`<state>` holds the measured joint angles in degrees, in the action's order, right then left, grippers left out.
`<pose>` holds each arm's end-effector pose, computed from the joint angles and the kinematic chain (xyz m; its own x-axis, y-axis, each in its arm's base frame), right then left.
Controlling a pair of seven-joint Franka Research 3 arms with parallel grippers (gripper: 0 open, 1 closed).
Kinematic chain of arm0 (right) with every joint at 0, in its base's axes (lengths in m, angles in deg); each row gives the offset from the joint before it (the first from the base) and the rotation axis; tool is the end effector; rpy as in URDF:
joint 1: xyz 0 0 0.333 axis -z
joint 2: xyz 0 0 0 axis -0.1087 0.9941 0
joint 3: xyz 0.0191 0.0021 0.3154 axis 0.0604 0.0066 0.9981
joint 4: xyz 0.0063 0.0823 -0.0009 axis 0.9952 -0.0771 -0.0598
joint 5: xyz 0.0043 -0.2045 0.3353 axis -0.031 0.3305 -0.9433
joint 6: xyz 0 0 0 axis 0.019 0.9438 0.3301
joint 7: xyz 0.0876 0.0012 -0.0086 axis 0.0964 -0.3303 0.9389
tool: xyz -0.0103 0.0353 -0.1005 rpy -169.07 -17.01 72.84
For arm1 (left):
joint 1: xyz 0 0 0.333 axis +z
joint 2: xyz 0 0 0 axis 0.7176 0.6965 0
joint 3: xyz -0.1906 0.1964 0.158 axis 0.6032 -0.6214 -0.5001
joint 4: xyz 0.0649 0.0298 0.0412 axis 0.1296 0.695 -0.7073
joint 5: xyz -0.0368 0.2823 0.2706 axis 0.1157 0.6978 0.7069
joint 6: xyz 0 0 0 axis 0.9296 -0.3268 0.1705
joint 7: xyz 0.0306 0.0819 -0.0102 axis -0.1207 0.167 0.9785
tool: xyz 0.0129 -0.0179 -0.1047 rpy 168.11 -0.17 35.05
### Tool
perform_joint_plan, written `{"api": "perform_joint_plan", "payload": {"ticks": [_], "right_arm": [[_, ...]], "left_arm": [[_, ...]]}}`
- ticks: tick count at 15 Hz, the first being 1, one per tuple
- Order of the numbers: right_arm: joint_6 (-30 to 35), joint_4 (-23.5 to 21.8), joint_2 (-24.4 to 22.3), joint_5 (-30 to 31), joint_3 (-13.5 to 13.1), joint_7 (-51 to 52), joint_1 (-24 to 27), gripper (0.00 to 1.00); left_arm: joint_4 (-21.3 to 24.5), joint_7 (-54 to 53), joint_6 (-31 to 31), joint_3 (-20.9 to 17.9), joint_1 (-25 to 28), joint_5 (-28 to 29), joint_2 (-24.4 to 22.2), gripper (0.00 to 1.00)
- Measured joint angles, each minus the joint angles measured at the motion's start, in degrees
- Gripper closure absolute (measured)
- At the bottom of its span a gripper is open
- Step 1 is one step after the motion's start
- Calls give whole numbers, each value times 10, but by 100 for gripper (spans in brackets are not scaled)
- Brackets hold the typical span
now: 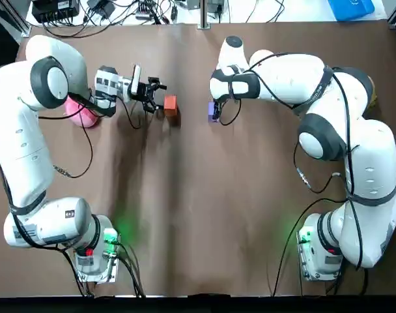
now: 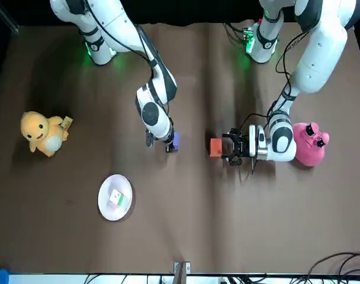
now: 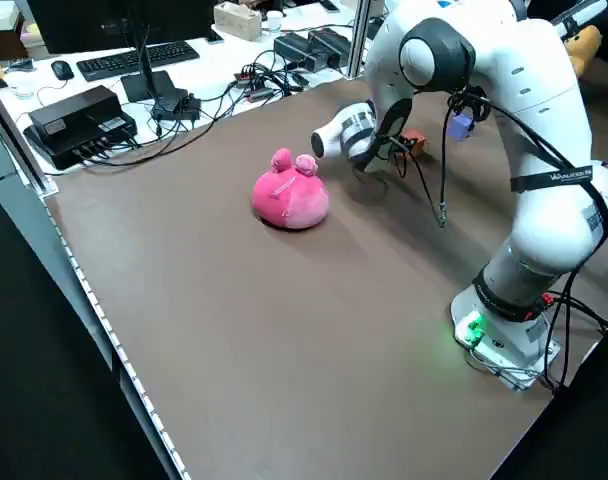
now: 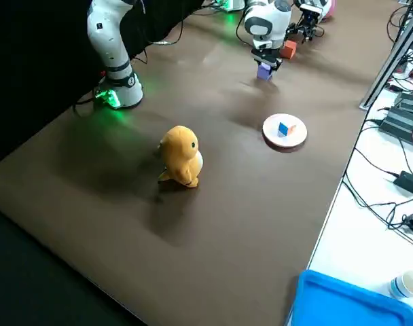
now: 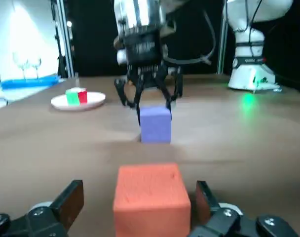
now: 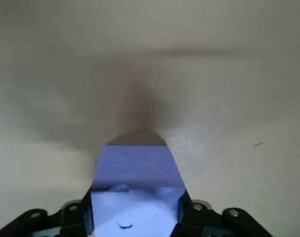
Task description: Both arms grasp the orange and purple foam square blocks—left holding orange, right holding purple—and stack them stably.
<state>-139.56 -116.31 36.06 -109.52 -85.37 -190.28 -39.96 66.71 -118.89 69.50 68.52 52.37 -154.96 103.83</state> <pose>0.5110 0.4472 0.1995 -0.0314 -0.9821 -0.1855 -0.9930 0.0096 0.1175 0.5474 -0.1480 0.1045 -0.0516 -0.1844 0.9815 -0.9927 0.1168 -0.0303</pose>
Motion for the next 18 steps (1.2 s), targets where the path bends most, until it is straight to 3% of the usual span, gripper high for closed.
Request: {"api": "perform_joint_plan", "payload": {"ticks": [2, 15, 18], "right_arm": [[-5, 1, 0, 0, 0, 0, 0, 40], [-4, 50, 0, -3, -7, -11, 6, 40], [21, 75, 0, -3, -7, -24, 7, 40]], "left_arm": [[2, -10, 21, 0, -3, -6, 14, 0], [-12, -25, 28, 0, -26, -37, 54, 1], [-18, -28, 28, 0, -26, -37, 67, 11]]}}
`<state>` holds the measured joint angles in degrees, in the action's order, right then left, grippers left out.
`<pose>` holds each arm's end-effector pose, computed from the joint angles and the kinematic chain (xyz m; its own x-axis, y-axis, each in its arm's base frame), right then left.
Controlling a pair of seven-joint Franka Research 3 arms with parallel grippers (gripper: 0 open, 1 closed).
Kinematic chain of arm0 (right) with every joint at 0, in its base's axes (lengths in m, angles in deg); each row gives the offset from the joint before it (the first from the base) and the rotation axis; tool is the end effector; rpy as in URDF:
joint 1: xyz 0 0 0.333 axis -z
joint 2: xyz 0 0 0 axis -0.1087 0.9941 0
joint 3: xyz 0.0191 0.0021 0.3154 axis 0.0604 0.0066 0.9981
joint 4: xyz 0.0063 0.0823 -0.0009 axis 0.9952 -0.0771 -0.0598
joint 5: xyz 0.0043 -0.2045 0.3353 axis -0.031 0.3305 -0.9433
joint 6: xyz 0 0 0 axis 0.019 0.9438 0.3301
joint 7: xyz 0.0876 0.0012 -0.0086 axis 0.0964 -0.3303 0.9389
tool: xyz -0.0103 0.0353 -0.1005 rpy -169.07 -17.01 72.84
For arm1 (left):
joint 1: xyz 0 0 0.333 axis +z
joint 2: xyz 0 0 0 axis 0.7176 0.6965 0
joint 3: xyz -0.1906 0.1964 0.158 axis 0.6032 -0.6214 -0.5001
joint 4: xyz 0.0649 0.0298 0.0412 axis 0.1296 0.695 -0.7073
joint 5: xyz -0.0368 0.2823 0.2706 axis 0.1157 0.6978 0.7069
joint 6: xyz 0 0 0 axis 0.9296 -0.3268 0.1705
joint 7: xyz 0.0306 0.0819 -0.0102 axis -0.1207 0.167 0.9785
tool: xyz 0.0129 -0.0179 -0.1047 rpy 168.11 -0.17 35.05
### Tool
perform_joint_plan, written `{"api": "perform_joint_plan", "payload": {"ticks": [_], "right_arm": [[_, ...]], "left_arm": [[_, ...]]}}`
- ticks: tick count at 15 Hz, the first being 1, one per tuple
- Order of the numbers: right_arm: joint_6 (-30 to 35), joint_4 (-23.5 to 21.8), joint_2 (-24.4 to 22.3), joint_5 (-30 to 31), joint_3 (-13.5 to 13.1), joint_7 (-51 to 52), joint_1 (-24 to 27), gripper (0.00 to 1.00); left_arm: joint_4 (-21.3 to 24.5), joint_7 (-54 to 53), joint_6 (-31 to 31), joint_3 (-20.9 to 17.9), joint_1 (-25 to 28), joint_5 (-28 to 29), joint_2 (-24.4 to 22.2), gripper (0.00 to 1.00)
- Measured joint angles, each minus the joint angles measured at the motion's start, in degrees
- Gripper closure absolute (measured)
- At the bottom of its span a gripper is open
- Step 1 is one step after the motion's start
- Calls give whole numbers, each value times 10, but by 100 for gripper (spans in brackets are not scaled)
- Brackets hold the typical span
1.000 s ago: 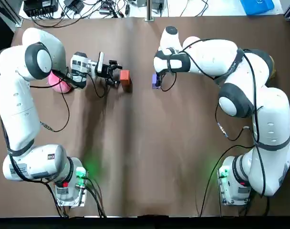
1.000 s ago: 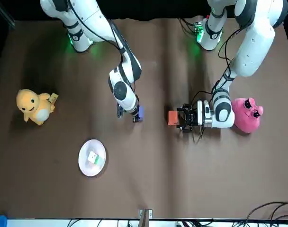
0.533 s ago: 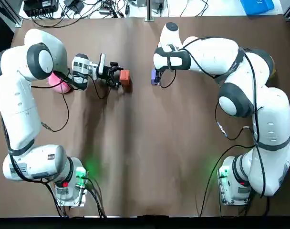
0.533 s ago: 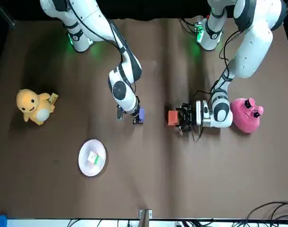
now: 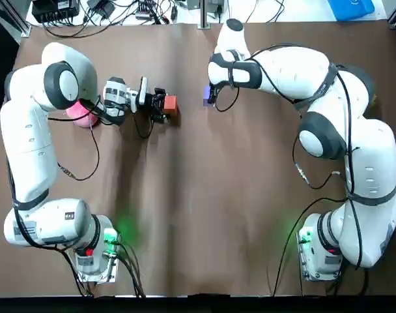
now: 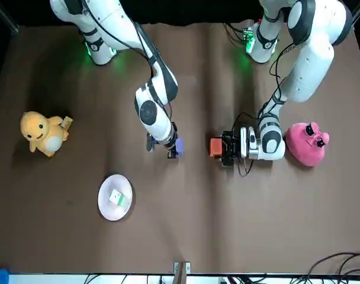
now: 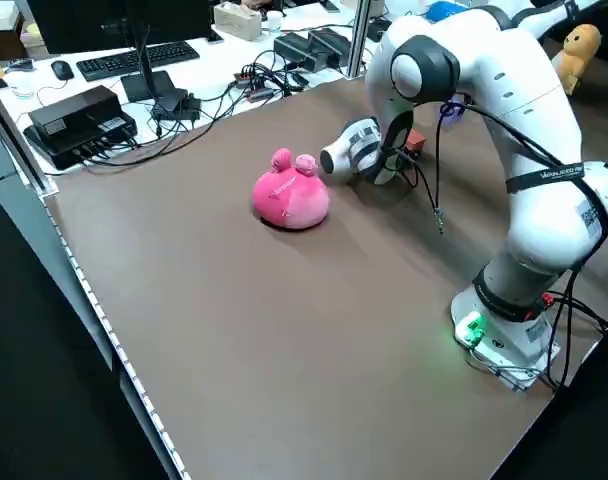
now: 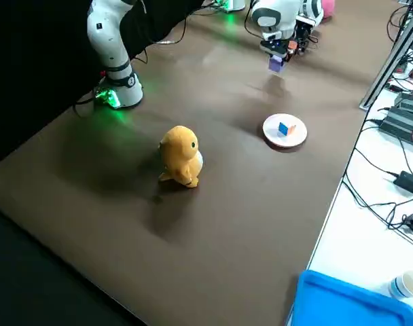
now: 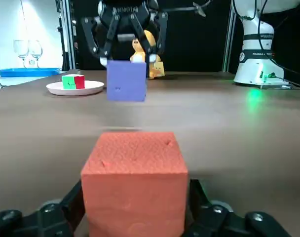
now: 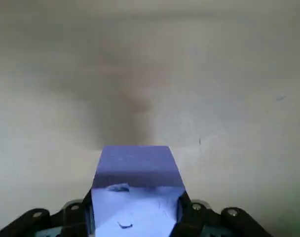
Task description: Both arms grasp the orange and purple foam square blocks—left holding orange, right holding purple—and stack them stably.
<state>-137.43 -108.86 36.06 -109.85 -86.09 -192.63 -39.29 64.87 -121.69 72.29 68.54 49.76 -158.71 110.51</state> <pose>0.5441 0.4630 0.2529 -0.0645 -0.9658 -0.2512 -0.9969 0.0508 0.0605 0.5313 -0.1710 0.0501 -0.0059 -0.1853 0.9827 -0.9962 0.0868 0.0104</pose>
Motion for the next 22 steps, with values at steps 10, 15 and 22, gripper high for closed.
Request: {"api": "perform_joint_plan", "payload": {"ticks": [10, 15, 22], "right_arm": [[87, 76, -1, -1, 2, -39, -1, 40], [96, 89, -1, -1, 5, -77, -11, 40], [95, 100, -1, -1, 5, -93, -18, 40]], "left_arm": [[-25, -1, 0, 31, -12, -8, 5, 40], [-57, -2, 11, 32, -81, -82, 20, 40], [-105, -9, 65, 31, -148, -130, 58, 40]]}}
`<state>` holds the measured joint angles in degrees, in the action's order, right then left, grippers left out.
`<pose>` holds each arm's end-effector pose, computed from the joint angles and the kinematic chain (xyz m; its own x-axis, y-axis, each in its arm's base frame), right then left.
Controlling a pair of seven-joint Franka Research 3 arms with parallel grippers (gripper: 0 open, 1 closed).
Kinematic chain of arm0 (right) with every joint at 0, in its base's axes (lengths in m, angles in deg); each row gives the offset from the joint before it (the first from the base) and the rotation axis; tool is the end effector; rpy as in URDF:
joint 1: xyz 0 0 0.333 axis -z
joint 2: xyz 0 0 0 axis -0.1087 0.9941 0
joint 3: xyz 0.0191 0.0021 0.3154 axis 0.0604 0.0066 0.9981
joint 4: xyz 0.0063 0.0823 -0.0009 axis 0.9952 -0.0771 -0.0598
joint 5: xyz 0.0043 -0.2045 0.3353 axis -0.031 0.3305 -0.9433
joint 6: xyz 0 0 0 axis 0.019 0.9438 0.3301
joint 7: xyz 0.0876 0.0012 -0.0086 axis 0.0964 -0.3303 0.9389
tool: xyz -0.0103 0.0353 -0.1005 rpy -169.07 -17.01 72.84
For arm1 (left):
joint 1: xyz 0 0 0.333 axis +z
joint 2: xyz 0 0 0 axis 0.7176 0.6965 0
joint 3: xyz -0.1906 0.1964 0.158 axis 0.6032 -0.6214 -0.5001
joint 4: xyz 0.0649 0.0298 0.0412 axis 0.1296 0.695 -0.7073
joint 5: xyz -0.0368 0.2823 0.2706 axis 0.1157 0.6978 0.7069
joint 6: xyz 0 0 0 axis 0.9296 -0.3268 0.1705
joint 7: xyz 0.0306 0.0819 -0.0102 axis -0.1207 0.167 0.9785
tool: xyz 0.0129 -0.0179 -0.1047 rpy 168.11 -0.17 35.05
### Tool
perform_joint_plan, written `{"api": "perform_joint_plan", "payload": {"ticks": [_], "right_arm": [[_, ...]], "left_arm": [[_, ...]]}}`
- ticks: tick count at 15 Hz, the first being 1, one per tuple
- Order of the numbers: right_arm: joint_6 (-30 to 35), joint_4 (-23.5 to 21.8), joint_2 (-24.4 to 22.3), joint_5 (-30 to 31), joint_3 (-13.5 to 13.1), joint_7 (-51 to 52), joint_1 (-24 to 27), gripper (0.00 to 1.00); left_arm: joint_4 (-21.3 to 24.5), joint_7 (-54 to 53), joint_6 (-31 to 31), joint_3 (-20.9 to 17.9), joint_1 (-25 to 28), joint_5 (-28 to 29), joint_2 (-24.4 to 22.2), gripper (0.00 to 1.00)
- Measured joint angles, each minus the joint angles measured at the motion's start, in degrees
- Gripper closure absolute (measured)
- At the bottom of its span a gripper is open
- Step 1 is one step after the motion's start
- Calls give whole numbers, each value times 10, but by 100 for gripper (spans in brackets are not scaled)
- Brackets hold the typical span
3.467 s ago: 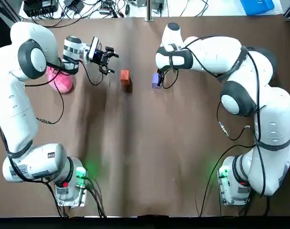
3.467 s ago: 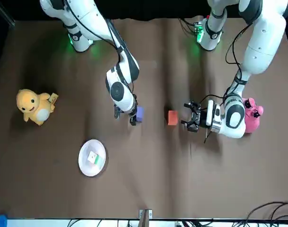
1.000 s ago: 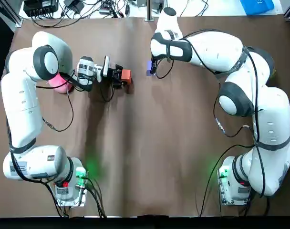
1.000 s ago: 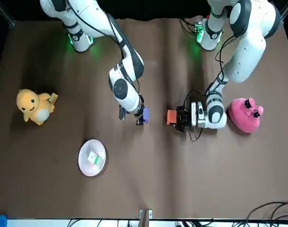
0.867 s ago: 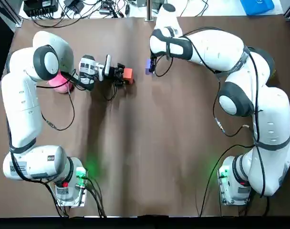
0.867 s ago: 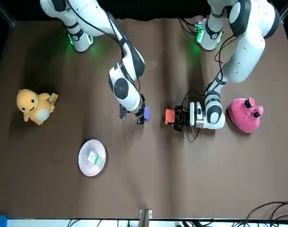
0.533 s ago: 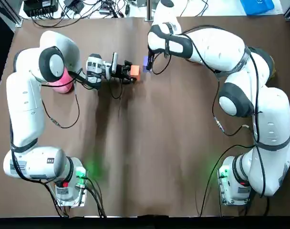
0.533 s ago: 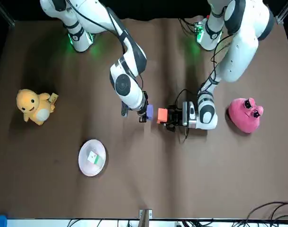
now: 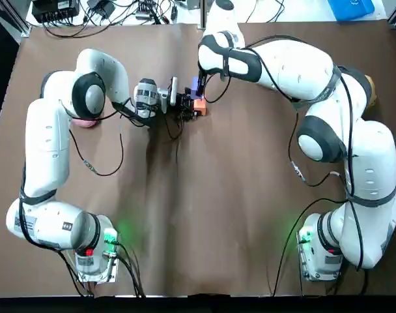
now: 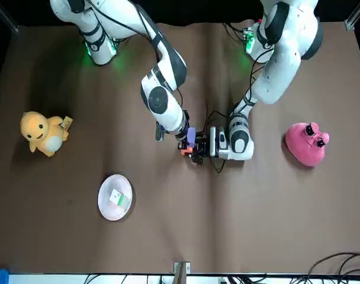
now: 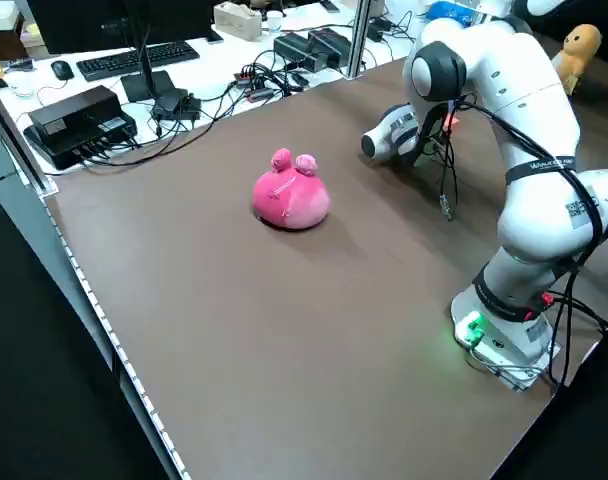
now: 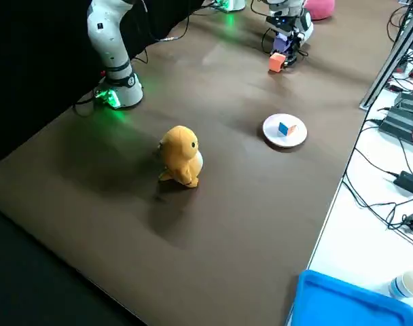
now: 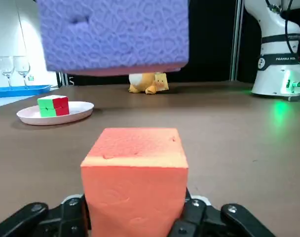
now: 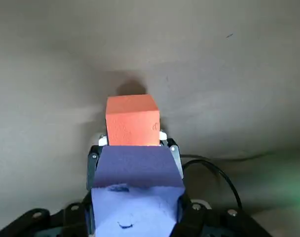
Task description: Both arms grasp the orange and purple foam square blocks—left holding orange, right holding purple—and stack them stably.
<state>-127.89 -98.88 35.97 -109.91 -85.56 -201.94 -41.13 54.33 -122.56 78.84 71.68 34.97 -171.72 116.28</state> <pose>0.5354 0.5123 0.3192 -0.1370 -0.9505 -0.2789 -0.9868 0.1063 0.1222 0.5276 -0.3346 0.0507 -0.0461 -0.1317 0.9902 -0.9952 0.0915 -0.0342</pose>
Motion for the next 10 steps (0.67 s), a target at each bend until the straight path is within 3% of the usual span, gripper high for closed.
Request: {"api": "perform_joint_plan", "payload": {"ticks": [10], "right_arm": [[0, -1, 16, 42, 0, 29, -1, 40]], "left_arm": [[-6, -2, 22, 1, -4, 0, 6, 40]]}}
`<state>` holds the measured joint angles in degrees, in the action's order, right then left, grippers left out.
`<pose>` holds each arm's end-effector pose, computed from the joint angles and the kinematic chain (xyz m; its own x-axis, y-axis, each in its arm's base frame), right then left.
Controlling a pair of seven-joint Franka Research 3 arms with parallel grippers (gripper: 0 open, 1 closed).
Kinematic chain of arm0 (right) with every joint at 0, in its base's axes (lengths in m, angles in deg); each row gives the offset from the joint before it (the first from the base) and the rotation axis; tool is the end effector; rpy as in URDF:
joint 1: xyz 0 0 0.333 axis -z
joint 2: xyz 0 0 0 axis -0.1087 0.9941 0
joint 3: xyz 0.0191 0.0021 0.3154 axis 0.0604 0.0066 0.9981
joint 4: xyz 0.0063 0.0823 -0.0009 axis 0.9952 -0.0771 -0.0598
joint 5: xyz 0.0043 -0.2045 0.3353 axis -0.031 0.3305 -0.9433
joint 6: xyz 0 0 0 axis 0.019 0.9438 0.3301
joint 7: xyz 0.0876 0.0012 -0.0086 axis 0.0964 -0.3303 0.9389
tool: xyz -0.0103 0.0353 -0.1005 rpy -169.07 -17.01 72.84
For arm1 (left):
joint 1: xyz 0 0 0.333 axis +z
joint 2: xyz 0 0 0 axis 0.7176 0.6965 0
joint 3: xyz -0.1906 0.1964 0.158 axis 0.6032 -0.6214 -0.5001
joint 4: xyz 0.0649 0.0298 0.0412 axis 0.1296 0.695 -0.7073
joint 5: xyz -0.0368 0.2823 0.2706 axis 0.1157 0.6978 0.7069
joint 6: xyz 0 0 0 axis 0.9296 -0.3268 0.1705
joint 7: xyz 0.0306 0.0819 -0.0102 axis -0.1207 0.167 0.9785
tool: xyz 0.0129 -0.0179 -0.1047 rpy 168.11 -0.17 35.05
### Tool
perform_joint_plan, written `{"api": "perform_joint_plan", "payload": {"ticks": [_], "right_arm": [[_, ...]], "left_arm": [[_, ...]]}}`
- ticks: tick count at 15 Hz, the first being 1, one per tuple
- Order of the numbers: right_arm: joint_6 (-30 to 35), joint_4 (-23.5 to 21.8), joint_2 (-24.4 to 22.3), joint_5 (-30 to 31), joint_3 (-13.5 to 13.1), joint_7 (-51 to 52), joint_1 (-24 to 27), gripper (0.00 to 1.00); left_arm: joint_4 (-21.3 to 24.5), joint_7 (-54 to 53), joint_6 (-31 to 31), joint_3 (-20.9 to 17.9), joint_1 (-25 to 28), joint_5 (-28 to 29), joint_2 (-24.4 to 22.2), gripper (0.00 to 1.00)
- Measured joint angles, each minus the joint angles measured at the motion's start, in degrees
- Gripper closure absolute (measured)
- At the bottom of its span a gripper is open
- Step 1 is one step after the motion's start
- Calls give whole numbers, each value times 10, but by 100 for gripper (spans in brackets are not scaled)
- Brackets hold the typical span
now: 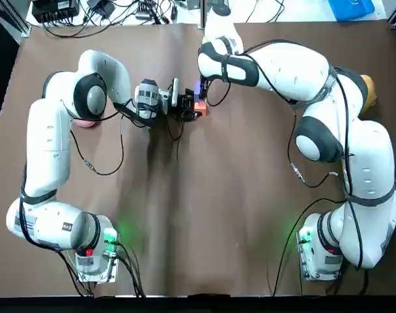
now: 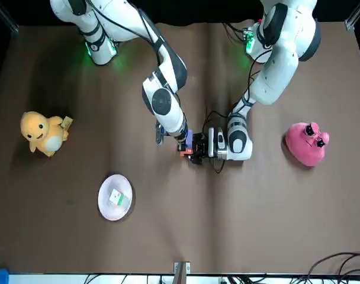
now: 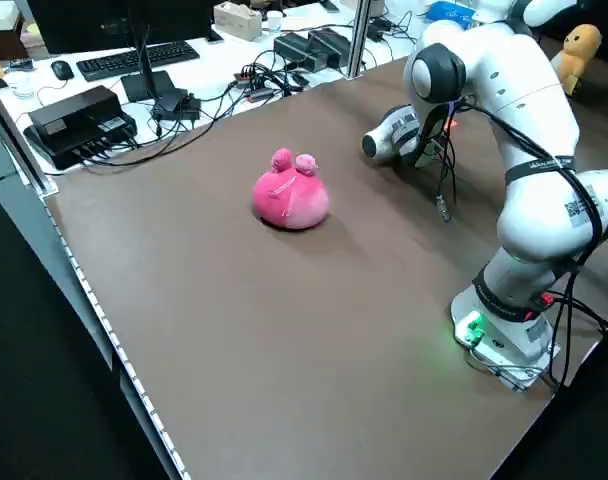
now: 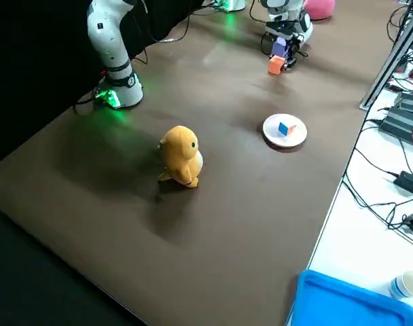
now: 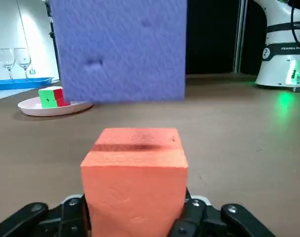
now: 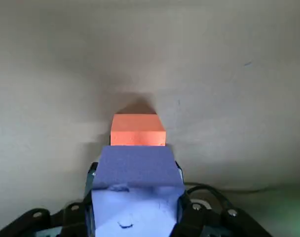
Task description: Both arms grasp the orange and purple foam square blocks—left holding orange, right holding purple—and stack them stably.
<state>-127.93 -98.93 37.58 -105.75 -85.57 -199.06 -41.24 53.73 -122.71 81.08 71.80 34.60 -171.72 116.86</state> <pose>0.5354 0.5103 0.2973 -0.0460 -0.9746 -0.2193 -0.9961 0.0283 0.0830 0.5286 -0.3356 0.0450 -0.0516 -0.1636 0.9852 -0.9959 0.0821 -0.0385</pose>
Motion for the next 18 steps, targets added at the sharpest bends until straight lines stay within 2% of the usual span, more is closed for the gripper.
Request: {"api": "perform_joint_plan", "payload": {"ticks": [18], "right_arm": [[-15, 0, 28, 11, 0, 19, -9, 40]], "left_arm": [[0, 0, 2, 0, 0, 0, 0, 40]]}}
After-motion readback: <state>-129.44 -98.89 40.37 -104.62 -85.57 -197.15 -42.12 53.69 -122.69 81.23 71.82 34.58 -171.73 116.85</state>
